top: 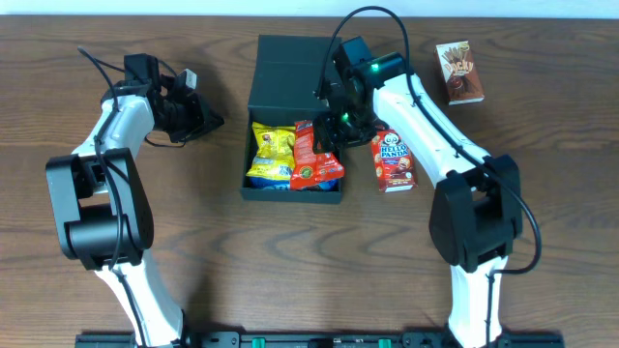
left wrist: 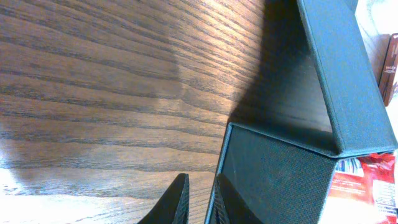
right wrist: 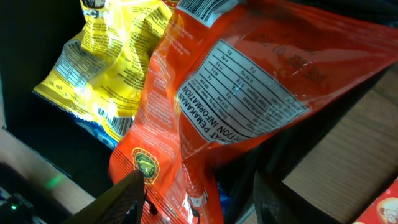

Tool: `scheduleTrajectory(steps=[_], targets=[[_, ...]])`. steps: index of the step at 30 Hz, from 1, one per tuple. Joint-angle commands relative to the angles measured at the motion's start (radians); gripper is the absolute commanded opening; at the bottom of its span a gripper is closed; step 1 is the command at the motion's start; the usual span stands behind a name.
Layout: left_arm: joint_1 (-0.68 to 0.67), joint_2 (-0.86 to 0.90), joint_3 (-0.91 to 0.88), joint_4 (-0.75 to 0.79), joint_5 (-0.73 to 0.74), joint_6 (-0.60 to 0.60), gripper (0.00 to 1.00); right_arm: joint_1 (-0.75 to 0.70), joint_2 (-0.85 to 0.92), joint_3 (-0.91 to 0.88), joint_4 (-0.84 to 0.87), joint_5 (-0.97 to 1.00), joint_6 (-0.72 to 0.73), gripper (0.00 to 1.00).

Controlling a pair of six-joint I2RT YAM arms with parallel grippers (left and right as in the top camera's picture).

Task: Pack container
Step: 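Carry the red bag into the box beside the yellow bag, then press the red bag down into the box with the right gripper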

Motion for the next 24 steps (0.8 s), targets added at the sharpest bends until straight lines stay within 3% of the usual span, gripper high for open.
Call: scheduleTrajectory(steps=[1,7,8,10,24], targets=[[0.008,-0.019,0.001,0.0,0.006,0.0,0.16,-0.009,-0.004,0.051,-0.017,0.037,0.005,0.57],[0.007,-0.019,0.001,0.0,0.006,0.0,0.16,-0.003,-0.004,0.248,-0.145,0.189,0.0,0.57],[0.007,-0.019,0.001,0.0,0.006,0.0,0.16,0.001,-0.004,0.28,-0.163,0.198,-0.008,0.43],[0.007,-0.019,0.001,0.0,0.006,0.0,0.16,0.008,-0.004,0.313,-0.175,0.187,-0.007,0.01],[0.008,-0.019,0.001,0.001,0.006,0.0,0.16,0.072,0.14,0.136,-0.135,0.112,-0.043,0.01]])
